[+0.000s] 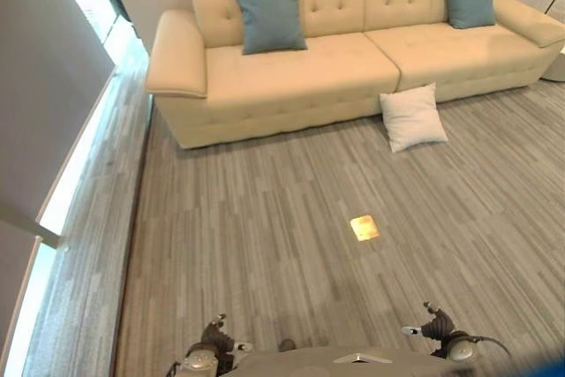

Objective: Pick up all the scattered cushions and arrange them neatly on the sofa.

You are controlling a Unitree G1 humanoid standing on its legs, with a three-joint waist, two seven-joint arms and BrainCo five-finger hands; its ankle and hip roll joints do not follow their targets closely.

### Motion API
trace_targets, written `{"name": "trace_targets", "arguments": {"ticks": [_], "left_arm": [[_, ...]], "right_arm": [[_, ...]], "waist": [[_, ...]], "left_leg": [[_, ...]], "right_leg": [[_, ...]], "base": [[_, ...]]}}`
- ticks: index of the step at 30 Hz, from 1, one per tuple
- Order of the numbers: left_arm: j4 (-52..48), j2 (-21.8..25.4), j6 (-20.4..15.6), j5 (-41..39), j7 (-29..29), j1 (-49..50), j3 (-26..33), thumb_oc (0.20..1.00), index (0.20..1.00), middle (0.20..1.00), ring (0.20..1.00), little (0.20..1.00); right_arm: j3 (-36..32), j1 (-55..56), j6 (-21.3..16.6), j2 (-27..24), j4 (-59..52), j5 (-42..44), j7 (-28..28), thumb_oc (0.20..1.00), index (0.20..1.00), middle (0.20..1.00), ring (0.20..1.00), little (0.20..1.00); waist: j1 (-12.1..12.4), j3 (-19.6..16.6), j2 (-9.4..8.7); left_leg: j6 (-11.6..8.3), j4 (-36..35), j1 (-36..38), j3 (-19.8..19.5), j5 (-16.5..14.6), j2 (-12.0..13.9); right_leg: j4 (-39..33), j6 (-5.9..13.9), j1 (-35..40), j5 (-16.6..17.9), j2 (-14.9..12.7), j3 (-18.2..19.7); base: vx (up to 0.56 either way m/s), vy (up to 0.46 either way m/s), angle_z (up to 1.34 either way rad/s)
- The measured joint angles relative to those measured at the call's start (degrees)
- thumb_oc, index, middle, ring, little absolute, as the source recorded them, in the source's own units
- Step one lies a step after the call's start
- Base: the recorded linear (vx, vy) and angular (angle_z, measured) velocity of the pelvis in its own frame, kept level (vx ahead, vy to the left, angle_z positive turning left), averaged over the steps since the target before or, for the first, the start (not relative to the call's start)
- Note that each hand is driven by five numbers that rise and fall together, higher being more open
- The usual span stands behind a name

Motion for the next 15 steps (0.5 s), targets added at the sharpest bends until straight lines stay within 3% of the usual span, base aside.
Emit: {"name": "trace_targets", "arguments": {"ticks": [6, 8, 9, 10, 12, 15], "left_arm": [[0.0, 0.9, 0.1, 0.0, 0.0, -1.3, -3.1, 1.0, 1.0, 1.0, 1.0, 1.0], [0.0, 0.8, 0.1, -0.2, 0.1, -3.4, -3.6, 1.0, 1.0, 1.0, 1.0, 1.0], [0.0, 1.3, 0.1, -0.3, 0.2, -4.1, -3.6, 1.0, 1.0, 1.0, 1.0, 1.0], [0.0, 0.9, 0.1, -0.4, 0.2, -4.1, -3.6, 1.0, 1.0, 1.0, 1.0, 1.0], [0.0, -0.2, 0.2, -0.6, 0.2, -5.2, -4.2, 1.0, 1.0, 1.0, 1.0, 1.0], [-0.1, -1.6, 0.5, -0.4, 0.1, -5.7, -4.5, 1.0, 1.0, 1.0, 1.0, 1.0]], "right_arm": [[-0.1, -0.9, 0.1, 1.4, 2.4, 0.2, 0.9, 1.0, 1.0, 1.0, 1.0, 1.0], [-0.1, -1.9, 0.1, 1.7, 3.1, 1.8, 0.9, 1.0, 1.0, 1.0, 1.0, 1.0], [0.0, -3.2, 0.2, 1.8, 3.9, 2.2, 1.0, 1.0, 1.0, 1.0, 1.0, 1.0], [0.0, -3.4, 0.2, 1.2, 3.3, 2.3, 0.9, 1.0, 1.0, 1.0, 1.0, 1.0], [-0.5, -3.7, 0.5, 0.7, 3.3, 2.4, 0.9, 1.0, 1.0, 1.0, 1.0, 1.0], [-1.3, -4.1, 0.8, 1.2, 3.2, 2.5, 1.0, 1.0, 1.0, 1.0, 1.0, 1.0]], "waist": [[-0.1, 1.3, -0.46], [0.1, 3.6, -0.84], [1.0, 4.7, -1.13], [1.0, 4.6, -0.46], [-1.1, 4.7, 0.76], [-2.0, 4.3, 1.52]], "left_leg": [[-0.91, 2.9, -1.2, 1.5, -0.6, 0.4], [-1.54, 7.1, -2.9, -0.3, -1.2, -0.2], [-2.06, 10.0, -4.8, -3.3, -1.4, -0.6], [-2.76, 9.8, -4.6, -4.4, -2.0, -0.2], [-2.46, 8.3, -3.4, -6.5, -3.1, 0.0], [-1.05, 4.3, -1.7, -3.8, -2.0, -0.2]], "right_leg": [[0.2, -0.21, -0.7, -0.4, 0.5, 2.2], [0.0, -1.31, -1.7, -0.4, 0.1, 3.6], [0.0, -1.21, -2.0, 0.4, -0.3, 5.0], [0.2, -0.89, -2.3, 0.8, -0.1, 5.2], [0.3, -0.62, -2.1, 1.1, 0.2, 5.4], [0.3, -0.66, -3.9, 1.9, -0.1, 8.2]], "base": [[-0.04, -0.034, -0.14], [-0.05, 0.028, -0.34], [0.02, 0.049, -0.66], [0.03, 0.081, -0.46], [0.03, 0.165, -0.03], [-0.01, 0.201, -0.46]]}}
